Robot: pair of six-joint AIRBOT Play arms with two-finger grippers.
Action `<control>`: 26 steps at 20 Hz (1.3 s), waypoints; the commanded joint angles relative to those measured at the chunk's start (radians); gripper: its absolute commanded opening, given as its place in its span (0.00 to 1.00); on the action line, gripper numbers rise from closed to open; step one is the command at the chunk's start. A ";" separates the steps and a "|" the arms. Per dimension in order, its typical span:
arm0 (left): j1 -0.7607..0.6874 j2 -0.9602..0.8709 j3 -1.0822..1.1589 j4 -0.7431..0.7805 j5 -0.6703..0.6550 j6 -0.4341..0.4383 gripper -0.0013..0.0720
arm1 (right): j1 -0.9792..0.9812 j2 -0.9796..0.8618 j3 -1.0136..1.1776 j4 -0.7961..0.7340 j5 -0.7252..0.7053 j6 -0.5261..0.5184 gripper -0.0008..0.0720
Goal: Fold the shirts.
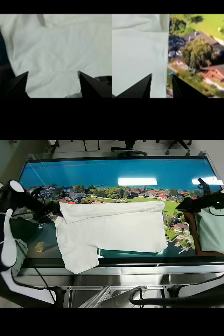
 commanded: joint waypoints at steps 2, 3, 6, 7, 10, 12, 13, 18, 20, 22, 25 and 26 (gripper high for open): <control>0.056 0.365 -0.524 0.000 0.106 0.057 0.97 | -0.071 0.209 -0.350 -0.023 -0.001 0.031 0.46; 0.066 0.441 -0.631 -0.001 0.147 0.061 0.97 | -0.071 0.248 -0.431 -0.031 -0.043 0.031 0.61; 0.091 0.598 -0.880 -0.010 0.212 0.061 0.97 | -0.069 0.298 -0.594 -0.030 -0.099 0.029 0.65; 0.092 0.625 -0.935 -0.019 0.231 0.061 0.97 | -0.069 0.296 -0.620 -0.031 -0.099 0.025 0.65; 0.092 0.679 -1.050 -0.036 0.338 0.061 0.91 | -0.067 0.296 -0.669 -0.030 -0.129 0.014 0.65; 0.092 0.686 -1.088 -0.037 0.420 0.060 0.82 | -0.053 0.296 -0.686 -0.025 -0.148 0.011 0.65; 0.092 0.676 -1.102 -0.039 0.454 0.060 0.82 | -0.040 0.295 -0.690 -0.023 -0.157 0.011 0.65; 0.077 0.525 -1.133 -0.243 0.542 0.179 0.82 | 0.041 0.232 -0.690 -0.023 -0.169 0.011 0.65; 0.064 0.469 -1.096 -0.293 0.517 0.214 0.77 | 0.065 0.215 -0.690 -0.022 -0.168 0.011 0.64; 0.056 0.446 -1.043 -0.298 0.467 0.243 0.03 | 0.091 0.211 -0.690 -0.018 -0.158 -0.004 0.63; 0.057 0.489 -0.972 -0.296 0.388 0.245 0.04 | 0.121 0.211 -0.690 0.041 -0.099 -0.022 0.10; 0.063 0.520 -0.954 -0.294 0.365 0.244 0.04 | 0.122 0.212 -0.690 0.052 -0.076 -0.022 0.05</control>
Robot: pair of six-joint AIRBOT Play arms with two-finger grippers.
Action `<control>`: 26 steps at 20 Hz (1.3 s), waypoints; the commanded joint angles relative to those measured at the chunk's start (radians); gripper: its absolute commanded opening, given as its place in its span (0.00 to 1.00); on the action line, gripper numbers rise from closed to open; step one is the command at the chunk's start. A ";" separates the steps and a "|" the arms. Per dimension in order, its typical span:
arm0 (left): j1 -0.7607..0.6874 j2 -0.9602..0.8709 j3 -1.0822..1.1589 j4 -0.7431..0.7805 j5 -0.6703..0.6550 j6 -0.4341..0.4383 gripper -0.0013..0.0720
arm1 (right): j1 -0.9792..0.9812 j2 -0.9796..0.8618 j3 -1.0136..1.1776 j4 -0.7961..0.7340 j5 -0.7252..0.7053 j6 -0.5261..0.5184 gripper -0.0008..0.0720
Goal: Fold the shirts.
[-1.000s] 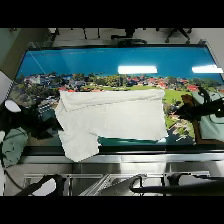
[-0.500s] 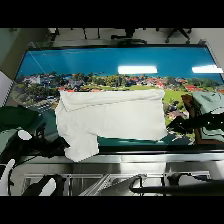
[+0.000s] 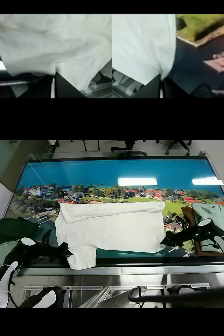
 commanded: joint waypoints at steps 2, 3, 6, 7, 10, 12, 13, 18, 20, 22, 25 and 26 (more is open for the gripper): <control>0.002 0.110 0.091 0.001 -0.157 0.004 0.04 | 0.011 0.001 0.002 0.026 0.072 0.008 0.04; 0.002 0.153 0.105 0.048 -0.200 -0.024 0.04 | 0.001 0.006 0.002 -0.007 0.073 0.040 0.04; 0.002 0.274 0.115 0.180 -0.305 -0.079 0.04 | -0.026 0.035 0.002 -0.173 0.077 0.168 0.04; 0.002 0.315 0.115 0.182 -0.320 -0.079 0.04 | -0.027 0.049 0.002 -0.221 0.085 0.208 0.04; 0.000 0.423 0.116 0.171 -0.313 -0.086 0.04 | -0.028 0.100 0.005 -0.253 0.090 0.236 0.04; 0.000 0.436 0.124 0.170 -0.286 -0.086 0.04 | -0.028 0.122 0.041 -0.143 0.092 0.178 0.04; 0.000 0.413 0.147 0.152 -0.277 -0.084 0.04 | -0.028 0.126 0.079 -0.069 0.090 0.143 0.04; -0.019 0.145 0.429 0.041 -0.170 -0.061 0.04 | -0.024 0.087 0.313 0.118 -0.048 0.035 0.04; -0.066 0.006 0.562 0.042 -0.125 -0.062 0.04 | -0.015 0.019 0.374 0.148 -0.102 0.013 0.04; -0.119 -0.146 0.673 0.043 -0.089 -0.063 0.04 | 0.005 -0.074 0.417 0.206 -0.153 -0.043 0.04; -0.163 -0.358 0.801 0.045 -0.042 -0.067 0.04 | 0.040 -0.194 0.456 0.275 -0.277 -0.140 0.04; -0.164 -0.417 0.838 0.049 -0.030 -0.067 0.04 | 0.050 -0.236 0.470 0.286 -0.309 -0.158 0.05</control>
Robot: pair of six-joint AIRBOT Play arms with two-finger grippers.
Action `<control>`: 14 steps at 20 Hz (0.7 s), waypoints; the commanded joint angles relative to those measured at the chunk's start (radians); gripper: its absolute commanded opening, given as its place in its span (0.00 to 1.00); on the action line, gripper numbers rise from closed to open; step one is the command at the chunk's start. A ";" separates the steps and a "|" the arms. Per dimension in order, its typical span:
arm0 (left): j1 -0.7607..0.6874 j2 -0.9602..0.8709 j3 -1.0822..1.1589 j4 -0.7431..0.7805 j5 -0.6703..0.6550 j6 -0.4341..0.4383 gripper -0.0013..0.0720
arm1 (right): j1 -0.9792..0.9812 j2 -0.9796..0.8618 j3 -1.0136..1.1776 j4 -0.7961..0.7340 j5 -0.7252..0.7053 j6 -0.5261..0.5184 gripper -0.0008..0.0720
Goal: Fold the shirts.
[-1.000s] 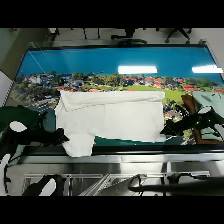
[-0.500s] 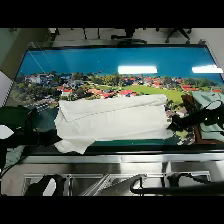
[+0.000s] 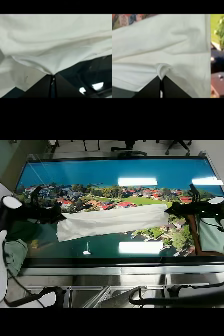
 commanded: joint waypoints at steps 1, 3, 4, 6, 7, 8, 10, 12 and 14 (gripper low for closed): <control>-0.034 -0.242 0.163 0.001 0.068 -0.002 0.04 | 0.034 -0.141 0.058 0.080 -0.135 -0.104 0.05; -0.037 -0.336 0.226 0.001 0.083 -0.001 0.04 | 0.037 -0.185 0.061 0.092 -0.162 -0.122 0.08; -0.037 -0.372 0.254 -0.002 0.084 -0.001 0.04 | 0.037 -0.193 0.061 0.091 -0.175 -0.122 0.24; -0.037 -0.431 0.328 -0.006 0.056 0.000 0.15 | 0.018 -0.192 0.089 0.068 -0.145 -0.122 0.38; -0.037 -0.453 0.372 -0.007 0.032 0.000 0.74 | 0.007 -0.192 0.121 0.032 -0.109 -0.121 0.46; -0.037 -0.466 0.409 -0.006 0.014 -0.002 0.96 | 0.004 -0.192 0.148 -0.004 -0.100 -0.119 0.61; -0.037 -0.470 0.473 -0.006 -0.017 -0.002 0.96 | 0.004 -0.194 0.173 -0.055 -0.117 -0.110 0.65; -0.037 -0.469 0.529 -0.006 -0.051 -0.002 0.96 | 0.005 -0.200 0.173 -0.071 -0.131 -0.111 0.78; -0.037 -0.469 0.572 -0.006 -0.080 -0.009 0.96 | 0.005 -0.216 0.173 -0.080 -0.126 -0.111 0.80</control>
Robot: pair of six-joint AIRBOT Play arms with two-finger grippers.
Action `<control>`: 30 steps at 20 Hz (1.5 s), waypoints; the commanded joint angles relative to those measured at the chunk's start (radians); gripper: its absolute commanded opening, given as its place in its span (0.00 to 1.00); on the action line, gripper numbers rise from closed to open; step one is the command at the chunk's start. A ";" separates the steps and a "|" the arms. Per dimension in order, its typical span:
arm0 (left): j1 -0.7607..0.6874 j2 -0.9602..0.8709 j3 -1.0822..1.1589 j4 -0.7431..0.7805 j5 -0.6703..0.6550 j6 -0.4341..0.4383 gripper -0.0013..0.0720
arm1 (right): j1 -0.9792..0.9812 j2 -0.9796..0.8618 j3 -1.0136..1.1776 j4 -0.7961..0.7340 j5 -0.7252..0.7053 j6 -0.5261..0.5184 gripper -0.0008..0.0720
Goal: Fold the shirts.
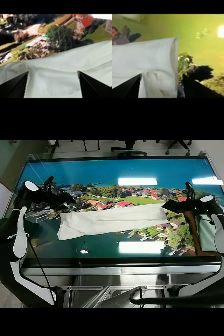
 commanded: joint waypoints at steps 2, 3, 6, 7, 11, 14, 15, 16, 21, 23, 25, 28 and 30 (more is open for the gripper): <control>-0.001 -0.011 0.100 -0.002 -0.080 -0.023 0.96 | 0.006 -0.039 0.011 -0.038 0.021 0.001 0.80; -0.001 -0.010 0.108 -0.004 -0.097 -0.027 0.96 | 0.014 -0.049 0.011 -0.037 0.038 0.001 0.80; -0.001 -0.005 0.119 -0.056 -0.117 -0.027 0.96 | 0.038 -0.072 0.011 -0.039 0.080 0.002 0.63; -0.001 -0.003 0.119 -0.092 -0.117 -0.026 0.96 | 0.044 -0.074 0.011 -0.035 0.089 0.001 0.47; -0.033 -0.003 0.119 -0.175 -0.111 0.000 0.39 | 0.054 -0.072 0.012 0.010 0.148 -0.003 0.04; -0.115 -0.003 0.109 -0.176 -0.072 0.022 0.04 | 0.047 -0.015 0.012 0.039 0.182 -0.005 0.04; -0.154 -0.003 0.092 -0.175 -0.042 0.022 0.04 | 0.043 0.023 0.012 0.049 0.197 -0.005 0.04; -0.203 -0.003 0.061 -0.176 -0.002 0.022 0.04 | 0.038 0.064 0.012 0.055 0.217 -0.004 0.04; -0.484 -0.075 -0.080 -0.178 0.239 0.021 0.04 | -0.031 0.275 0.096 0.161 0.438 0.072 0.04; -0.587 -0.158 -0.030 -0.178 0.260 0.007 0.04 | -0.056 0.329 0.156 0.222 0.518 0.120 0.04; -0.674 -0.248 0.076 -0.179 0.283 -0.035 0.04 | -0.064 0.366 0.202 0.282 0.574 0.167 0.04; -0.760 -0.372 0.263 -0.179 0.319 -0.124 0.04 | -0.061 0.407 0.211 0.300 0.588 0.219 0.04; -0.791 -0.434 0.349 -0.187 0.320 -0.151 0.04 | -0.061 0.415 0.211 0.302 0.588 0.248 0.04</control>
